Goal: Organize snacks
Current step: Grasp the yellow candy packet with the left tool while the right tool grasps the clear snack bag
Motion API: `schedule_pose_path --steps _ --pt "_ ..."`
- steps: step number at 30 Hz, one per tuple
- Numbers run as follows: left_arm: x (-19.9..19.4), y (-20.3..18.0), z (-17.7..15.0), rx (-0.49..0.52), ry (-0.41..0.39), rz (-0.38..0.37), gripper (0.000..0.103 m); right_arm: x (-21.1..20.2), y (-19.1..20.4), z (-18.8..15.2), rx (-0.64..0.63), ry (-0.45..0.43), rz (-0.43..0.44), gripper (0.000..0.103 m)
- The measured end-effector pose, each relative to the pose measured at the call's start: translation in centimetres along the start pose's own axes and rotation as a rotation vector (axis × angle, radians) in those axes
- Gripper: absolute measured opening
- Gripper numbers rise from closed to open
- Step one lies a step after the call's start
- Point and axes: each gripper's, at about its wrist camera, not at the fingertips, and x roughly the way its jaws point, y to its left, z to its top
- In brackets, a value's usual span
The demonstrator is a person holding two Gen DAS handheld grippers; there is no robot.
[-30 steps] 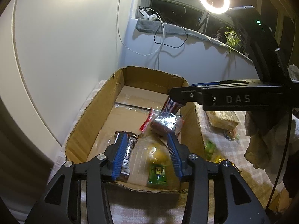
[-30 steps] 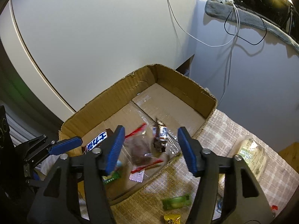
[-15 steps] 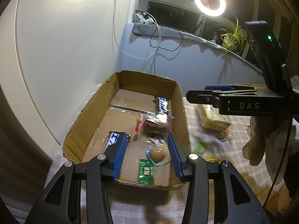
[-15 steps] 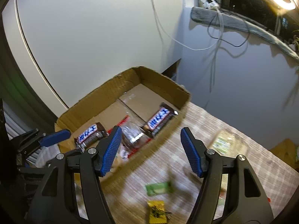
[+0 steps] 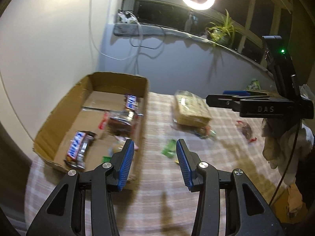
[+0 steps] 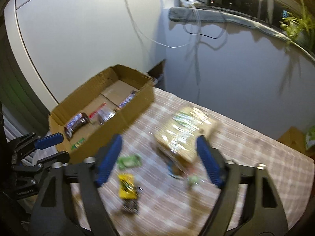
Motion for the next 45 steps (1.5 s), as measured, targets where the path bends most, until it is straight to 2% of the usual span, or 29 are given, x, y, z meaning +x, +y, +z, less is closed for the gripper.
schedule_pose_path --steps 4,12,20,24,28,30,35,39,45 --pt "0.7 -2.0 -0.7 0.029 0.031 -0.03 0.043 -2.4 -2.2 -1.7 0.022 -0.031 -0.023 0.094" --pt "2.9 -4.5 -2.2 0.04 0.107 -0.091 0.043 -5.9 -7.5 -5.4 0.085 -0.022 -0.074 0.094" --pt "4.7 -5.0 -3.2 -0.005 0.177 -0.116 0.043 -7.2 -14.4 -8.7 0.243 0.018 -0.107 0.094" --pt "5.5 -4.7 -3.2 -0.039 0.205 -0.123 0.043 -7.0 -17.0 -10.0 0.327 0.038 -0.085 0.094" --pt "6.3 -4.6 -3.2 -0.057 0.233 -0.131 0.043 -6.2 -17.5 -10.7 0.329 0.051 -0.084 0.092" --pt "6.9 -4.5 -3.2 -0.069 0.256 -0.137 0.043 -5.7 -17.4 -10.8 0.324 0.061 -0.082 0.085" --pt "8.1 -4.1 -2.9 -0.113 0.282 -0.144 0.043 -4.6 -17.3 -11.1 0.315 0.086 -0.073 0.077" --pt "9.0 -4.6 -2.3 -0.092 0.292 -0.128 0.043 -3.9 -17.4 -11.3 0.303 0.103 -0.084 0.07" --pt "10.1 -6.2 -1.7 -0.019 0.294 -0.083 0.043 -3.1 -17.1 -11.3 0.278 0.115 -0.105 0.07"
